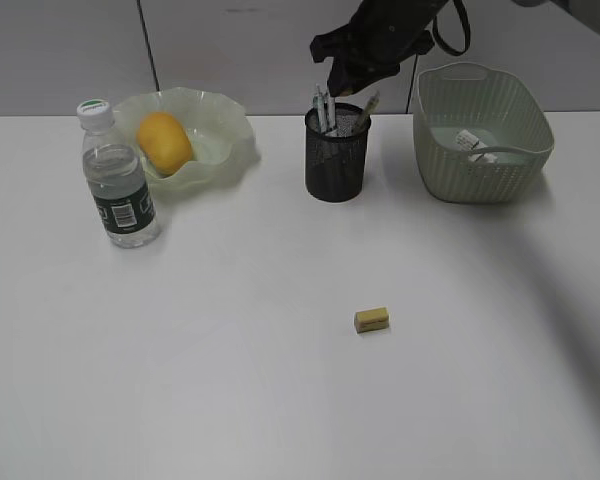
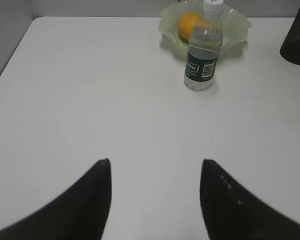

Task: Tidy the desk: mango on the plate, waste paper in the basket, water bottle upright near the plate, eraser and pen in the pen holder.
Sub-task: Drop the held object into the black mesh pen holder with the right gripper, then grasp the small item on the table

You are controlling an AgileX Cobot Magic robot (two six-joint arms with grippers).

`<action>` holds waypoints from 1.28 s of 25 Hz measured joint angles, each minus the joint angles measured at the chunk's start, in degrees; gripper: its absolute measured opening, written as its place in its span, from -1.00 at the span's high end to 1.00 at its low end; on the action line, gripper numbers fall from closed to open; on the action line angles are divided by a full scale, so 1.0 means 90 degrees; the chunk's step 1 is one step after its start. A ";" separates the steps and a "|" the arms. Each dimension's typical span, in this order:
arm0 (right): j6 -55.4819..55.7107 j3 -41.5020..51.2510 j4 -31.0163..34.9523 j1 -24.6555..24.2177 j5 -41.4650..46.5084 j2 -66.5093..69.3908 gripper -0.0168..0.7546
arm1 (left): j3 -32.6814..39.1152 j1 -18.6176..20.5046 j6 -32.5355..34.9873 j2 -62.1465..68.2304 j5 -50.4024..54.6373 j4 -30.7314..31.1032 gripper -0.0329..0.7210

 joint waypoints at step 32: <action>0.0054 -0.0613 0.0145 -0.0046 0.1233 -0.0823 -0.42 | 0.0000 0.0000 0.0000 0.0000 0.0000 -0.0006 -0.24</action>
